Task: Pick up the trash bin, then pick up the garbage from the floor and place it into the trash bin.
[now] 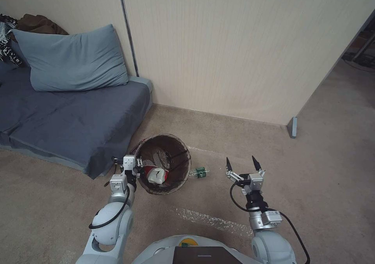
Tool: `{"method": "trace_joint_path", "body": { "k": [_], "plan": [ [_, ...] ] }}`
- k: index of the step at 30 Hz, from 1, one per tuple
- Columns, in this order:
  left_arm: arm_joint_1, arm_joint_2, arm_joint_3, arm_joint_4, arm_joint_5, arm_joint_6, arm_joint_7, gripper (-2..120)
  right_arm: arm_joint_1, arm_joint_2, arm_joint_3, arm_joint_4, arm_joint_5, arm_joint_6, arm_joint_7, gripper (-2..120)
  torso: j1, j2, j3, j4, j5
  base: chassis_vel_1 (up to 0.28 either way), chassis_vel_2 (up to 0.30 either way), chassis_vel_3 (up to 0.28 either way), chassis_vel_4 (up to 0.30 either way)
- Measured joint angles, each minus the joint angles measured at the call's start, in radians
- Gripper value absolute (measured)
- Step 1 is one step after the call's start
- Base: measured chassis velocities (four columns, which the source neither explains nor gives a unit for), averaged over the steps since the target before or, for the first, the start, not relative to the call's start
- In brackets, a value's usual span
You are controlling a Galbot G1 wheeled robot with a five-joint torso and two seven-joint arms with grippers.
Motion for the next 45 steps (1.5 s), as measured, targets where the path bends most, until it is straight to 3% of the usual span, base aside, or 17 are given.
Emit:
{"method": "trace_joint_path", "body": {
  "k": [5,8,10,13,17,22,25,31,40,45],
  "plan": [
    [0.0,0.003,-0.004,-0.007,-0.004,0.0,-0.002,3,0.053,-0.033,-0.013,-0.006,0.035,-0.09,-0.018,100,0.0,0.0,0.0,0.0001,0.0,0.0,0.0,0.0,0.0],
    [0.0,0.004,-0.009,-0.017,-0.008,0.003,-0.004,3,0.121,-0.092,-0.051,-0.02,0.07,-0.24,-0.036,100,0.0,0.0,0.0,0.0004,0.0,0.0,0.0,0.0,0.0],
    [0.0,0.004,-0.01,-0.019,-0.008,0.004,-0.004,3,0.142,-0.11,-0.063,-0.032,0.07,-0.279,-0.046,100,0.0,0.0,0.0,0.0002,0.0002,0.0,0.0,0.0,0.0],
    [0.002,0.003,-0.011,-0.021,-0.008,0.006,-0.004,3,0.217,-0.164,-0.101,-0.086,0.042,-0.392,-0.099,100,0.0,0.0,0.0,0.0001,0.0001,0.0,0.0,0.0,0.0],
    [0.003,0.002,-0.017,-0.029,-0.008,0.007,-0.005,3,0.289,-0.22,-0.128,-0.162,-0.023,-0.445,-0.191,100,0.0,0.0,0.0,0.0002,0.0004,0.0,0.0,0.0,0.0],
    [0.005,0.002,-0.021,-0.03,-0.008,0.009,-0.005,3,0.357,-0.269,-0.148,-0.237,-0.122,-0.438,-0.306,100,0.0,0.0,0.0,0.0001,0.0005,0.0,0.0,0.0,0.0],
    [0.005,-0.005,-0.021,-0.032,-0.003,0.016,-0.006,3,0.44,-0.348,-0.18,-0.314,-0.239,-0.413,-0.408,100,0.0,0.0,0.0,0.0001,0.0002,0.0,0.0,0.0,0.0],
    [0.005,-0.009,-0.022,-0.032,0.001,0.018,-0.007,3,0.546,-0.461,-0.242,-0.396,-0.317,-0.358,-0.507,100,0.0,0.0,0.0,0.0,0.0,0.0,0.0,0.0,0.0],
    [0.004,-0.017,-0.015,-0.022,0.009,0.018,-0.008,3,0.634,-0.498,-0.316,-0.474,-0.347,-0.305,-0.573,100,0.0,0.0,0.0,0.0,0.0005,0.0,0.0,0.0,0.0],
    [0.003,-0.025,-0.01,-0.013,0.02,0.019,-0.008,3,0.715,-0.497,-0.416,-0.543,-0.34,-0.274,-0.618,100,0.0,0.0,0.0,0.0001,0.0,0.0,0.0,0.0,0.0]
  ]
}}
